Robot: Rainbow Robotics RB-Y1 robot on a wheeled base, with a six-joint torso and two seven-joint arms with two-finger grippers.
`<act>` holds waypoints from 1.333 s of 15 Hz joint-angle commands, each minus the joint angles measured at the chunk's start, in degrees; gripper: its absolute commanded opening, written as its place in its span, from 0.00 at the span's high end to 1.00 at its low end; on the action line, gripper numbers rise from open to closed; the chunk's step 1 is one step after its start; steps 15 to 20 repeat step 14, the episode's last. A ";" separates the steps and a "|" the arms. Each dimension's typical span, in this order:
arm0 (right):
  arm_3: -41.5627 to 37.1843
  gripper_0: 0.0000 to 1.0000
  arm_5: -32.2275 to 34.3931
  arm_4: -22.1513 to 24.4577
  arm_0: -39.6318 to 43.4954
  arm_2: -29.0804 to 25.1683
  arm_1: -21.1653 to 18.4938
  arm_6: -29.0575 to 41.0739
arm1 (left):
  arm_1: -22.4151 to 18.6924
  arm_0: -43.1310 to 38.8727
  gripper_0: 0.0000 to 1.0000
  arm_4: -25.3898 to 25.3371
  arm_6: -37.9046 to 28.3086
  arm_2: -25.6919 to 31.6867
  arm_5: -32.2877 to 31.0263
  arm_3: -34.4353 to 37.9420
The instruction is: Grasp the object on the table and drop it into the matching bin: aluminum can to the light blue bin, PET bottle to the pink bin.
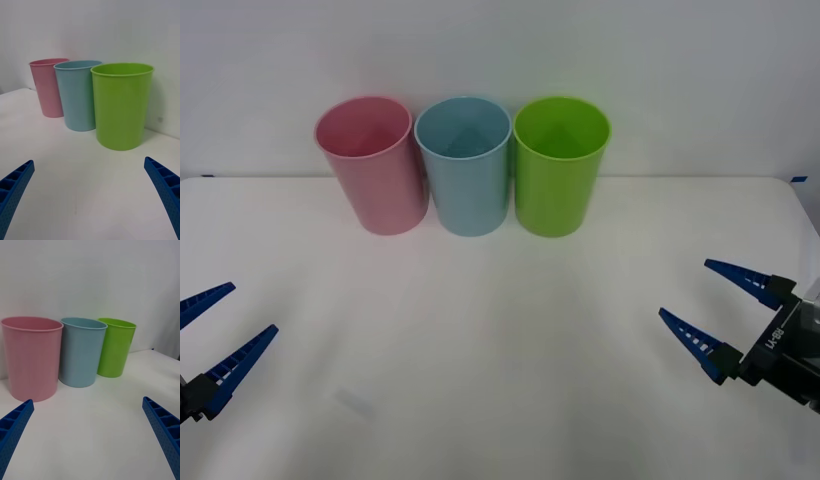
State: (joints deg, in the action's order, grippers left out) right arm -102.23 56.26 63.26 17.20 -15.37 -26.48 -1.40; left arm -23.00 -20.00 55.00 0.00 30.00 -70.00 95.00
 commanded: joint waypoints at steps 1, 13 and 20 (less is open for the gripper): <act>0.01 0.00 2.01 0.02 2.58 -1.86 0.56 0.00 | 0.00 0.00 0.00 0.00 0.00 0.00 0.00 0.00; 0.01 0.00 5.00 -1.21 8.56 -4.23 0.65 0.00 | 0.00 0.00 0.00 0.00 0.00 0.00 0.00 0.00; 0.01 0.00 5.00 -1.21 8.56 -4.23 0.65 0.00 | 0.00 0.00 0.00 0.00 0.00 0.00 0.00 0.00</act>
